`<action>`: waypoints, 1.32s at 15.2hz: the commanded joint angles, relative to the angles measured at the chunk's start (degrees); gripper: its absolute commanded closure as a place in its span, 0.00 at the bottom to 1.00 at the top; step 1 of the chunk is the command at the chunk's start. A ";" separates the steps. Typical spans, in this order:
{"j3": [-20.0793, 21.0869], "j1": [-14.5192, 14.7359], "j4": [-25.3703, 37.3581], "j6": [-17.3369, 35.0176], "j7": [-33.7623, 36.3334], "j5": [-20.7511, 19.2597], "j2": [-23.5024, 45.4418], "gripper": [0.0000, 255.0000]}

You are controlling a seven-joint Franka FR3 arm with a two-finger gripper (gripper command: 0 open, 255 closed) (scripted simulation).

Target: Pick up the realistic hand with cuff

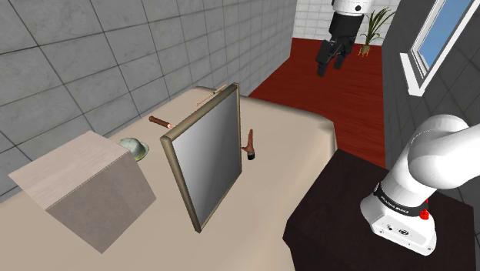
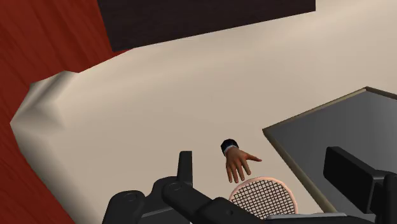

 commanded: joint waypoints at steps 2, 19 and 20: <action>1.43 -0.34 -1.20 1.52 2.95 0.46 0.40 0.00; 23.96 -8.39 -2.43 25.51 54.61 -0.07 27.38 0.00; 24.90 -8.96 -1.46 26.46 57.94 -1.12 29.86 0.00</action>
